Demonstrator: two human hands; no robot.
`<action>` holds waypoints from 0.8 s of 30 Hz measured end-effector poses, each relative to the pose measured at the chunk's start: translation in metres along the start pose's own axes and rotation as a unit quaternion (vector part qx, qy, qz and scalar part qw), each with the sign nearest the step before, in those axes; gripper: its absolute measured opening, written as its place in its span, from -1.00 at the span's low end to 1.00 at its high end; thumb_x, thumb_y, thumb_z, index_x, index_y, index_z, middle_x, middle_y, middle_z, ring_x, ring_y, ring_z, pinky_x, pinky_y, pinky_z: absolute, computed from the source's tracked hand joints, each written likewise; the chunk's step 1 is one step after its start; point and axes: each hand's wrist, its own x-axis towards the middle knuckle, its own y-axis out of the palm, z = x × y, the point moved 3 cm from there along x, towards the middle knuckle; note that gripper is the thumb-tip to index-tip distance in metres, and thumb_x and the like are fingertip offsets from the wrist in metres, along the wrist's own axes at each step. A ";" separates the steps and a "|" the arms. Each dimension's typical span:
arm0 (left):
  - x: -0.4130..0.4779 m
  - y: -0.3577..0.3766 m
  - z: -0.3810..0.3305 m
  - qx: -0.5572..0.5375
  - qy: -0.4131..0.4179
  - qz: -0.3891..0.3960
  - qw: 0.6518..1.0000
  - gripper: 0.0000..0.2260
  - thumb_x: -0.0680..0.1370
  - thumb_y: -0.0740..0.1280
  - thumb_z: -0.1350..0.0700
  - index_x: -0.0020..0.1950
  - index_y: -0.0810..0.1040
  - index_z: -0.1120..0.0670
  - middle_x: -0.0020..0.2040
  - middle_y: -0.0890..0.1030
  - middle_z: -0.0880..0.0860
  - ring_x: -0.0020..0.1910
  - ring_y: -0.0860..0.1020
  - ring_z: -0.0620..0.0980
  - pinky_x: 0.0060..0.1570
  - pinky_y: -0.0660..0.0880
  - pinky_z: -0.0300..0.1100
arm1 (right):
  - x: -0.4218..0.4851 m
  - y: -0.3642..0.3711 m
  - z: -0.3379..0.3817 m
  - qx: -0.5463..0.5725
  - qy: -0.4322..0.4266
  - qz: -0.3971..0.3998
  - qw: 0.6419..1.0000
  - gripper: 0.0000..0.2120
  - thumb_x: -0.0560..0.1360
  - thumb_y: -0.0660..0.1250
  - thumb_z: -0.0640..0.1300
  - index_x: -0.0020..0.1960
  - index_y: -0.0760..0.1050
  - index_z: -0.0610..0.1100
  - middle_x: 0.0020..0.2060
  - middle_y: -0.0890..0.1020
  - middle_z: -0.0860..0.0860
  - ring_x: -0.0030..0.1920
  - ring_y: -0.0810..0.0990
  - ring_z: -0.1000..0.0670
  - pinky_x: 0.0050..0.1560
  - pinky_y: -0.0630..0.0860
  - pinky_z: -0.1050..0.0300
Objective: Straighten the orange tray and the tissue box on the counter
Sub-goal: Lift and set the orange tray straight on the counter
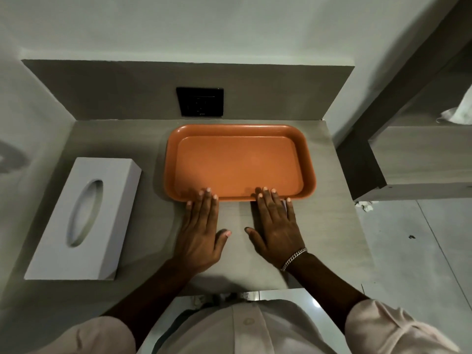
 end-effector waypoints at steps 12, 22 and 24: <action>0.019 -0.002 0.009 0.023 -0.011 0.022 0.999 -0.25 0.56 -0.05 -0.29 0.54 -0.09 0.22 0.58 -0.05 0.24 0.57 -0.11 0.18 0.53 -0.01 0.16 | 0.019 0.005 -0.005 -0.027 0.010 0.030 0.999 -0.17 0.56 0.01 0.35 0.59 -0.07 -0.20 0.60 -0.06 -0.12 0.59 -0.14 -0.12 0.55 -0.06 -0.23; 0.032 -0.005 0.026 0.024 -0.009 0.014 1.000 -0.25 0.56 0.00 -0.28 0.54 -0.08 0.20 0.59 -0.04 0.22 0.58 -0.09 0.17 0.54 -0.01 0.14 | 0.037 0.000 -0.010 -0.017 0.003 0.047 0.999 -0.13 0.54 -0.03 0.39 0.59 -0.16 -0.17 0.58 -0.16 -0.09 0.58 -0.20 -0.12 0.55 -0.13 -0.20; 0.032 -0.004 0.026 0.028 -0.010 0.013 0.999 -0.25 0.56 0.00 -0.27 0.54 -0.08 0.20 0.59 -0.03 0.22 0.58 -0.09 0.17 0.54 -0.01 0.13 | 0.037 0.000 -0.011 -0.014 0.002 0.053 0.998 -0.13 0.54 -0.03 0.39 0.59 -0.18 -0.16 0.58 -0.17 -0.08 0.58 -0.22 -0.11 0.55 -0.14 -0.20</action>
